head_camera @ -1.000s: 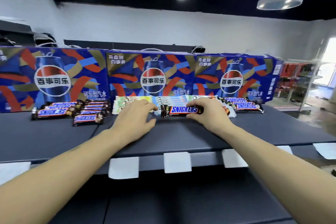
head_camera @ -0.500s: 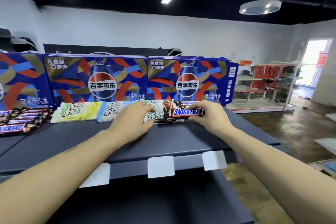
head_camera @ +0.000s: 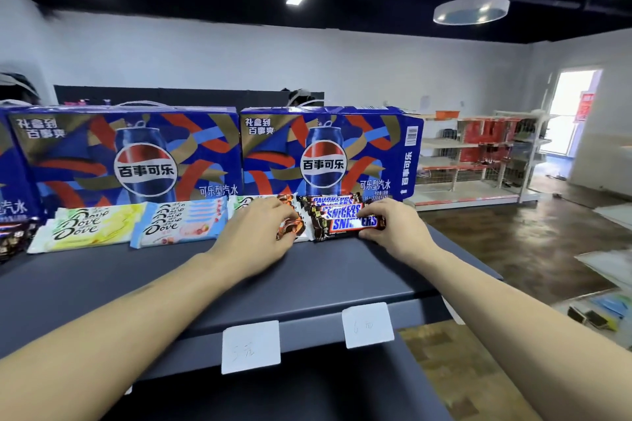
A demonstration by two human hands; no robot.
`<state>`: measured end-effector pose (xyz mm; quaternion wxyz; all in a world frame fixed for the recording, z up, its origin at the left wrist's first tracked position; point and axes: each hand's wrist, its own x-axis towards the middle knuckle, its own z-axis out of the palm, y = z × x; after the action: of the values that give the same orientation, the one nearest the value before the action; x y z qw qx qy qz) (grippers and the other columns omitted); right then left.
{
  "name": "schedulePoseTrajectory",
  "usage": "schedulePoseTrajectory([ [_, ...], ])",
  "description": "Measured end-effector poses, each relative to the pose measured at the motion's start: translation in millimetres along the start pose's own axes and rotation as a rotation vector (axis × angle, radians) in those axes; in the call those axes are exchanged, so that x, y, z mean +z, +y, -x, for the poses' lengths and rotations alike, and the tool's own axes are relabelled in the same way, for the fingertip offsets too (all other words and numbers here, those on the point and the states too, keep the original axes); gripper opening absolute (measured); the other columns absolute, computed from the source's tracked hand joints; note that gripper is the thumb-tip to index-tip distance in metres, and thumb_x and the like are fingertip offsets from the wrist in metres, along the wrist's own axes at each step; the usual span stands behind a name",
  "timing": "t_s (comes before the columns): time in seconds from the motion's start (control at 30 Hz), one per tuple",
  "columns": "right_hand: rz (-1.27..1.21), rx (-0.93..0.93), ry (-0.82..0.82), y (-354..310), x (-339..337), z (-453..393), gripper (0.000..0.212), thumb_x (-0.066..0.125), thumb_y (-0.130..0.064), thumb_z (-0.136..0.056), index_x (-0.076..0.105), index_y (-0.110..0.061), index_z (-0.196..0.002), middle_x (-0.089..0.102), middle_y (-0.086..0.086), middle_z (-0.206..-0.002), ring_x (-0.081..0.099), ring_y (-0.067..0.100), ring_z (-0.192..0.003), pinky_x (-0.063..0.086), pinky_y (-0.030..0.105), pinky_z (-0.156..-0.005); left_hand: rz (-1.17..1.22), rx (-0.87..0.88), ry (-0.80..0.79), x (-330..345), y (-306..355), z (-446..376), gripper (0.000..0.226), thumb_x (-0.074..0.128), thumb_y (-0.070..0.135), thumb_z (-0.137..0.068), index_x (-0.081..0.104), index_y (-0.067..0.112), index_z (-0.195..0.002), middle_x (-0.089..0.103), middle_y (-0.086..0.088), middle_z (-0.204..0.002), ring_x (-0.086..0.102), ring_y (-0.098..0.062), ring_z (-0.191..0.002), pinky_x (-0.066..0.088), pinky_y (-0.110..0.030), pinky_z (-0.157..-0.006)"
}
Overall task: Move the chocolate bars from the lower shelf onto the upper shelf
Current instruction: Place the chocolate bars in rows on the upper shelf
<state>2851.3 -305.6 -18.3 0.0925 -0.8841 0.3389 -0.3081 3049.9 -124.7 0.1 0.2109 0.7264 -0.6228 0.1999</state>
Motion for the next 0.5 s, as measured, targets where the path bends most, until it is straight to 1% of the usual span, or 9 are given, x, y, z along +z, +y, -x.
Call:
schedulePoseTrajectory([
  [0.07,0.013,0.004,0.01,3.7,0.4,-4.3,0.036,0.082,-0.031,-0.076,0.072,-0.028,-0.11,0.063,-0.004,-0.121,0.056,0.017,-0.112,0.045,0.03,-0.09,0.004,0.002,-0.005,1.2,-0.2,-1.6,0.028,0.056,0.036,-0.088,0.062,0.029,-0.114,0.059,0.008,-0.112,0.052,-0.016,-0.109,0.044,-0.032,-0.088],
  [0.2,0.004,0.004,0.016,3.3,6.0,-11.7,0.035,0.082,-0.032,-0.075,0.073,-0.027,-0.109,0.061,-0.001,-0.125,0.053,0.021,-0.117,0.045,0.032,-0.093,0.007,-0.004,-0.018,0.2,-1.6,-3.2,0.028,0.055,0.037,-0.089,0.062,0.029,-0.115,0.059,0.008,-0.112,0.052,-0.017,-0.11,0.045,-0.035,-0.091],
  [0.4,-0.035,-0.001,-0.009,-4.7,9.0,-15.9,0.036,0.081,-0.037,-0.073,0.074,-0.026,-0.106,0.059,0.0,-0.128,0.05,0.02,-0.12,0.045,0.033,-0.095,0.0,-0.014,-0.03,-5.0,0.9,2.2,0.027,0.056,0.037,-0.09,0.062,0.028,-0.114,0.059,0.007,-0.114,0.05,-0.015,-0.111,0.041,-0.03,-0.089],
  [0.5,-0.041,0.02,-0.007,-7.4,8.2,-14.1,0.045,0.082,-0.039,-0.07,0.071,-0.026,-0.112,0.057,0.0,-0.13,0.048,0.02,-0.123,0.044,0.036,-0.099,-0.005,-0.023,-0.035,-9.3,1.2,7.4,0.027,0.056,0.036,-0.09,0.061,0.029,-0.116,0.058,0.009,-0.115,0.05,-0.014,-0.113,0.039,-0.026,-0.087],
])
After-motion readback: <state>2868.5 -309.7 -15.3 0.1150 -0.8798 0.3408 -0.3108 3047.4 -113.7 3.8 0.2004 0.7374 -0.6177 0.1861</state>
